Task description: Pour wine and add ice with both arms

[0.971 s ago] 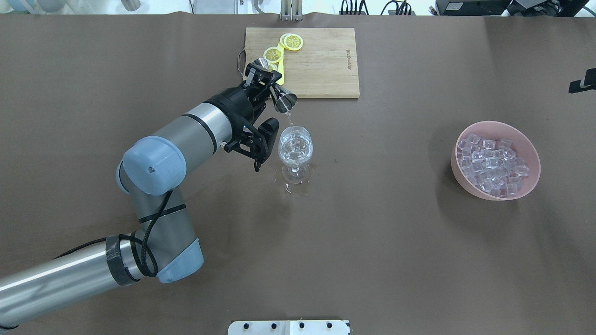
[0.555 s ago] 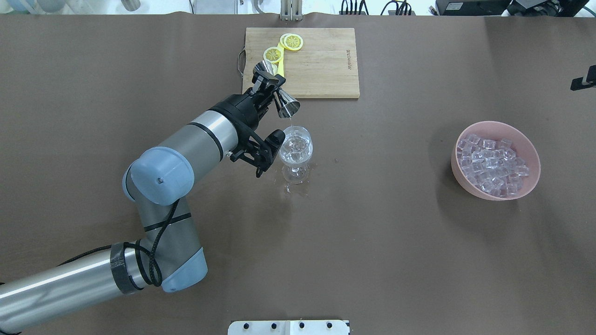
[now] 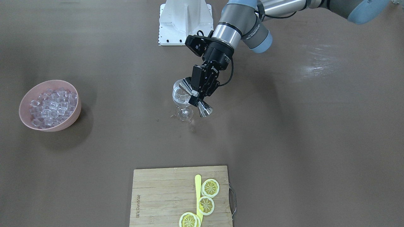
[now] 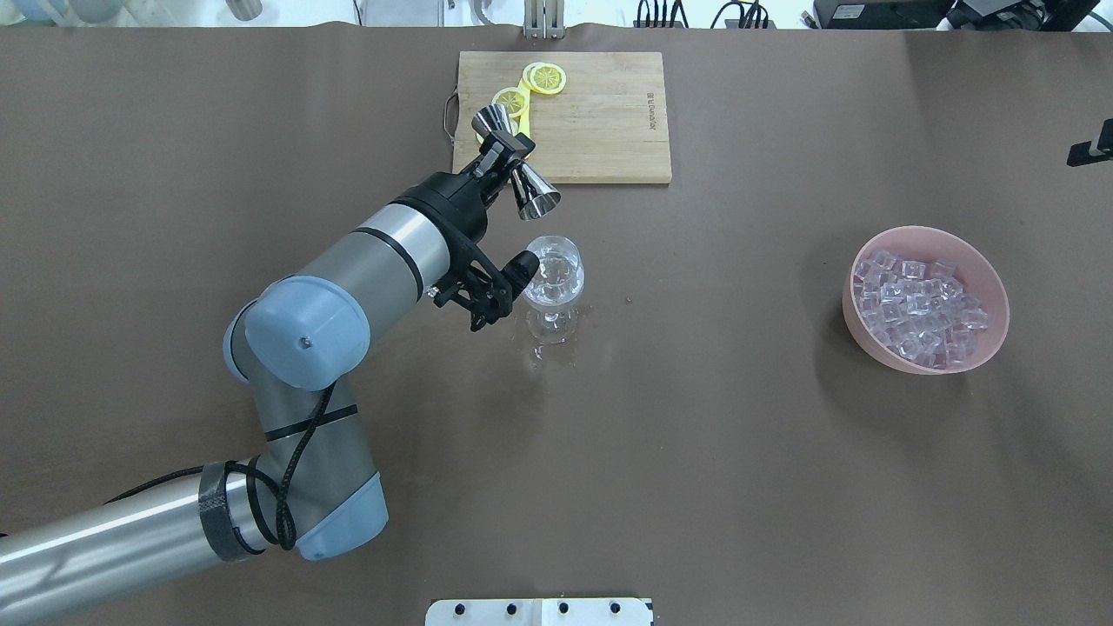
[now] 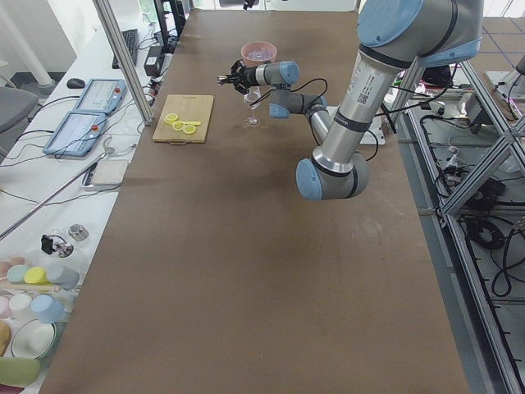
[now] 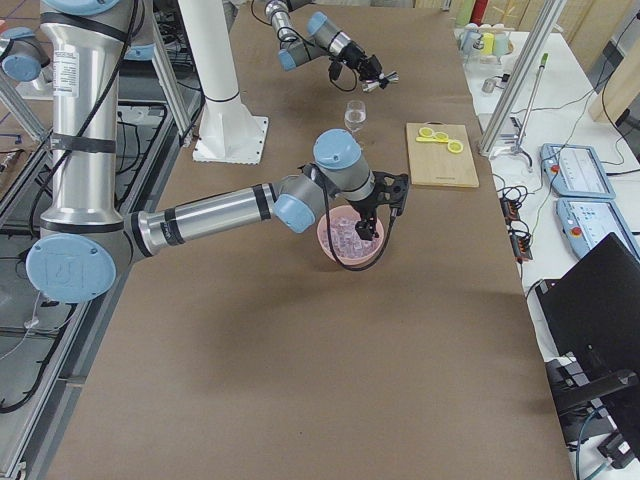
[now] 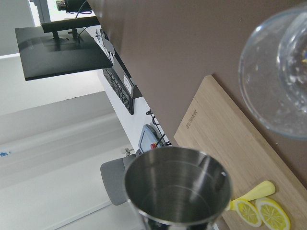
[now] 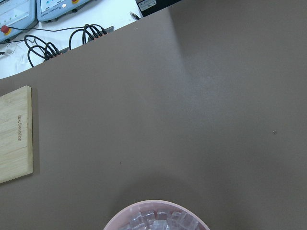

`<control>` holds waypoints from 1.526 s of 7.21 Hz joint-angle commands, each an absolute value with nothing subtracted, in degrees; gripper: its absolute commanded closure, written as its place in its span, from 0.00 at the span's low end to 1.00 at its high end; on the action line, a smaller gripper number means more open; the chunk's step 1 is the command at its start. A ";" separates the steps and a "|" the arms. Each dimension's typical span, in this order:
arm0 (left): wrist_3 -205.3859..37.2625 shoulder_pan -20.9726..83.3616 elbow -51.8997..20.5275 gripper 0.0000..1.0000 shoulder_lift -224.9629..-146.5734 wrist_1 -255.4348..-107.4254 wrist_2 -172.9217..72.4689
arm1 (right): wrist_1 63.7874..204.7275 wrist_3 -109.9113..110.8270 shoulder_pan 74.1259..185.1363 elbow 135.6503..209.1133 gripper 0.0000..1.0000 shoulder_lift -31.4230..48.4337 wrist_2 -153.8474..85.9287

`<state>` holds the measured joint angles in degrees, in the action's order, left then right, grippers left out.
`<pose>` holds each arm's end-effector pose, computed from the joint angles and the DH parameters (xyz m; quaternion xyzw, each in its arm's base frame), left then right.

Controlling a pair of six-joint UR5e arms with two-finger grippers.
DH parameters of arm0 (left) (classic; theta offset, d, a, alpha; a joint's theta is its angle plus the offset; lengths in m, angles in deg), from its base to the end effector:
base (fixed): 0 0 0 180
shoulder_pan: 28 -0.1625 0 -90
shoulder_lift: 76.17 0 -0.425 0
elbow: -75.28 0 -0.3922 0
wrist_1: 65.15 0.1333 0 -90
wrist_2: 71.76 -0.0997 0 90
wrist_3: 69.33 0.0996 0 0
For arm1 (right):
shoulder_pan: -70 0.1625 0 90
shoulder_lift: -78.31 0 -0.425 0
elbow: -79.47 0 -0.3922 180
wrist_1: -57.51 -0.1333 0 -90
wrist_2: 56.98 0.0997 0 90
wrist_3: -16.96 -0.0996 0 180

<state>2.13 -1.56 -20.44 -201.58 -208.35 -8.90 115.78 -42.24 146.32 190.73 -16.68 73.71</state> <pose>0.4778 -0.4372 0.1448 0.7002 -0.2083 0.5448 0.4118 -0.0429 -0.4654 0.4525 0.1181 -0.4820 0.2010 0.8446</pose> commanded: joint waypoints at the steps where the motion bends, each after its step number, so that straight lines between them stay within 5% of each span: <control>1: -2.94 0.63 -22.62 1.00 -200.02 -209.99 -8.74 | 115.78 -42.37 146.38 190.83 0.00 -16.70 73.71; 7: -60.07 12.86 -20.53 1.00 -184.55 -214.38 -2.06 | 115.87 -42.20 146.29 190.48 0.00 -15.12 73.28; 11: -102.69 19.60 -3.41 1.00 -181.99 -231.68 10.12 | 115.96 -42.10 144.01 190.22 0.00 -10.29 73.19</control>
<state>-94.92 16.45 -8.85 -181.96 -226.53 6.57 115.95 -42.12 145.17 190.29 -11.72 73.29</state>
